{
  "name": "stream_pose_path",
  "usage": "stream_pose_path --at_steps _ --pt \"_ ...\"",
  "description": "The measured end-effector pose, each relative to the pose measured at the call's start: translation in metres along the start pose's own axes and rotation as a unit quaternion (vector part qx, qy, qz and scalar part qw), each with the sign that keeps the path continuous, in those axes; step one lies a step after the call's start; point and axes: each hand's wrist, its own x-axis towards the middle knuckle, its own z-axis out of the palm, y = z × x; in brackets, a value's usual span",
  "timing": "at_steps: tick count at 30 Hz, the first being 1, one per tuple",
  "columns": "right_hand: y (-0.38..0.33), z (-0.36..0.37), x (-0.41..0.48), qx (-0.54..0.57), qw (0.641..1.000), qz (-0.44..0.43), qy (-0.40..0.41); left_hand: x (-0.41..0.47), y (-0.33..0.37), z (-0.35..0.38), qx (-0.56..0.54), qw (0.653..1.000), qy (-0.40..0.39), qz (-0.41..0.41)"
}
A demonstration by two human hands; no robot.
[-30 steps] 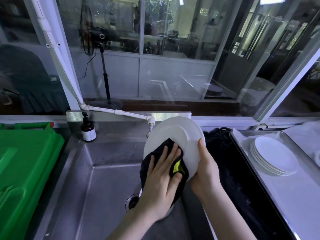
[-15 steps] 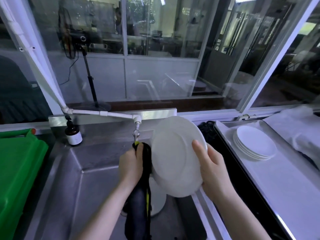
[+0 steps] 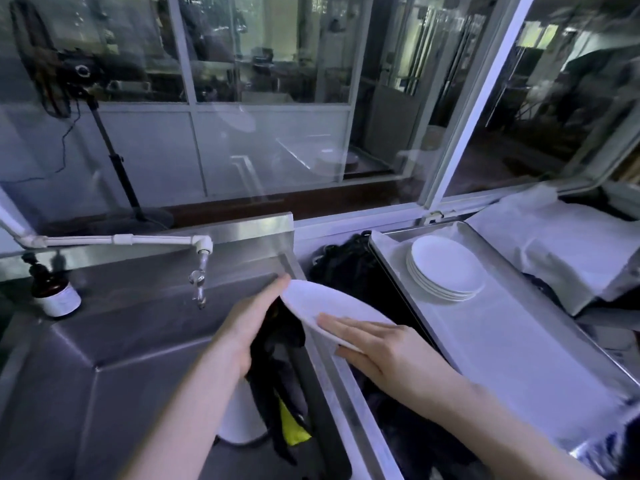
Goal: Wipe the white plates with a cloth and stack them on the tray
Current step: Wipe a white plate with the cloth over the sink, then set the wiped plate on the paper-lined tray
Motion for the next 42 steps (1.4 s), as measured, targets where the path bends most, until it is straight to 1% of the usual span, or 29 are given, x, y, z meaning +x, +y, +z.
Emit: stream_pose_path --at_steps 3,5,6,7,9,10,11,12,13,14,15,16,17,18,19,21,26,28,30,35,38,42 --pt "0.037 -0.011 -0.017 -0.104 0.992 -0.068 -0.011 0.011 -0.003 0.034 0.003 0.999 0.034 0.014" --pt "0.063 -0.020 -0.026 -0.118 0.990 -0.073 -0.023 0.020 -0.006 0.060 -0.012 0.997 0.068 0.022" --pt "0.077 -0.025 -0.030 -0.110 0.991 -0.060 -0.036 0.025 -0.007 0.073 -0.018 0.996 0.081 0.025" --pt "0.091 -0.030 -0.034 -0.089 0.994 -0.035 -0.058 0.030 -0.008 0.086 -0.025 0.995 0.091 0.028" --pt "0.119 -0.040 -0.046 0.001 0.994 0.038 -0.107 0.040 -0.011 0.110 -0.040 0.994 0.101 0.034" --pt "0.133 -0.045 -0.054 0.058 0.991 0.079 -0.095 0.046 -0.012 0.121 -0.043 0.993 0.107 0.038" --pt "0.147 -0.050 -0.062 0.113 0.985 0.125 -0.046 0.052 -0.014 0.130 -0.043 0.992 0.114 0.043" --pt "0.161 -0.056 -0.070 0.152 0.972 0.177 0.033 0.058 -0.016 0.140 -0.042 0.991 0.121 0.047" --pt "0.177 -0.059 -0.079 0.169 0.949 0.235 0.122 0.064 -0.018 0.150 -0.043 0.990 0.127 0.049" --pt "0.192 -0.060 -0.085 0.172 0.918 0.299 0.195 0.069 -0.021 0.161 -0.047 0.989 0.129 0.048" --pt "0.207 -0.060 -0.090 0.191 0.881 0.366 0.232 0.075 -0.022 0.172 -0.053 0.989 0.130 0.046" --pt "0.221 -0.058 -0.094 0.236 0.843 0.422 0.234 0.080 -0.025 0.183 -0.056 0.989 0.132 0.043" --pt "0.234 -0.056 -0.096 0.304 0.805 0.460 0.220 0.085 -0.027 0.194 -0.056 0.989 0.133 0.041" --pt "0.245 -0.054 -0.098 0.371 0.769 0.478 0.207 0.089 -0.029 0.205 -0.056 0.989 0.132 0.040" --pt "0.254 -0.054 -0.101 0.415 0.745 0.481 0.203 0.095 -0.032 0.216 -0.056 0.989 0.127 0.040" --pt "0.274 -0.054 -0.105 0.444 0.727 0.476 0.219 0.107 -0.038 0.236 -0.052 0.990 0.122 0.053" --pt "0.325 -0.062 -0.110 0.457 0.695 0.492 0.258 0.138 -0.046 0.281 -0.015 0.986 0.115 0.121" --pt "0.346 -0.065 -0.112 0.444 0.692 0.504 0.264 0.154 -0.049 0.294 -0.004 0.986 0.108 0.127" --pt "0.366 -0.066 -0.112 0.418 0.700 0.515 0.263 0.170 -0.051 0.305 0.013 0.986 0.108 0.122" --pt "0.417 -0.063 -0.097 0.347 0.750 0.514 0.228 0.209 -0.051 0.323 0.082 0.988 0.071 0.111" --pt "0.442 -0.057 -0.084 0.316 0.764 0.524 0.206 0.230 -0.051 0.327 0.135 0.982 0.080 0.102" --pt "0.468 -0.041 -0.073 0.273 0.784 0.529 0.174 0.255 -0.052 0.332 0.188 0.973 0.077 0.114"
